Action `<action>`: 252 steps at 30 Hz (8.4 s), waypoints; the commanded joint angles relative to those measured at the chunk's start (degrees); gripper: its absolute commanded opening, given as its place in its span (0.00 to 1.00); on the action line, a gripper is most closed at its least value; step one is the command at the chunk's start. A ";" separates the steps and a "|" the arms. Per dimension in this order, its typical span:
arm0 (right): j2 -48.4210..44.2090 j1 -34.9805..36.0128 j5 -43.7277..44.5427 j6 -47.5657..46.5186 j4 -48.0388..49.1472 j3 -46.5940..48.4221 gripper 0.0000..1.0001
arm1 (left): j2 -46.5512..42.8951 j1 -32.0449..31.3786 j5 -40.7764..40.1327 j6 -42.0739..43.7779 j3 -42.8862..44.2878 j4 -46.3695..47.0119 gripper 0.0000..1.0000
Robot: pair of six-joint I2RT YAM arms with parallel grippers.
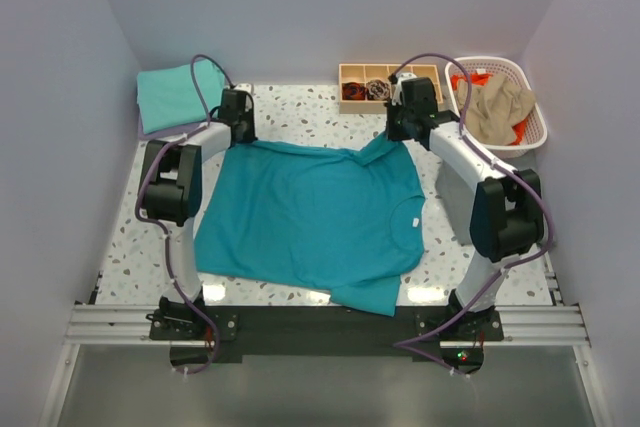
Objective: Fold and stack the t-shirts
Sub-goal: Flatten the tshirt out, then fold the tshirt
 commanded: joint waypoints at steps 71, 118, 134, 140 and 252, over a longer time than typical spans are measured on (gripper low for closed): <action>-10.89 -0.08 2.27 4.66 -10.63 -1.53 0.00 | -13.38 6.60 -1.27 -3.23 -6.79 -1.32 0.00; -29.95 0.01 -8.36 22.51 -25.67 -23.07 0.00 | -28.06 6.60 -5.13 -10.79 -22.18 -13.10 0.00; -28.73 0.01 6.91 18.47 -28.57 -24.65 0.39 | -28.93 6.60 -7.76 -11.06 -21.65 -16.53 0.70; -29.61 0.01 6.25 15.66 -24.37 -20.52 0.43 | -33.94 6.51 -5.34 -10.97 -19.10 -15.40 0.79; 8.38 -0.87 1.58 2.92 -4.95 5.86 0.47 | -9.87 -6.14 2.67 -6.75 -12.86 -6.52 0.83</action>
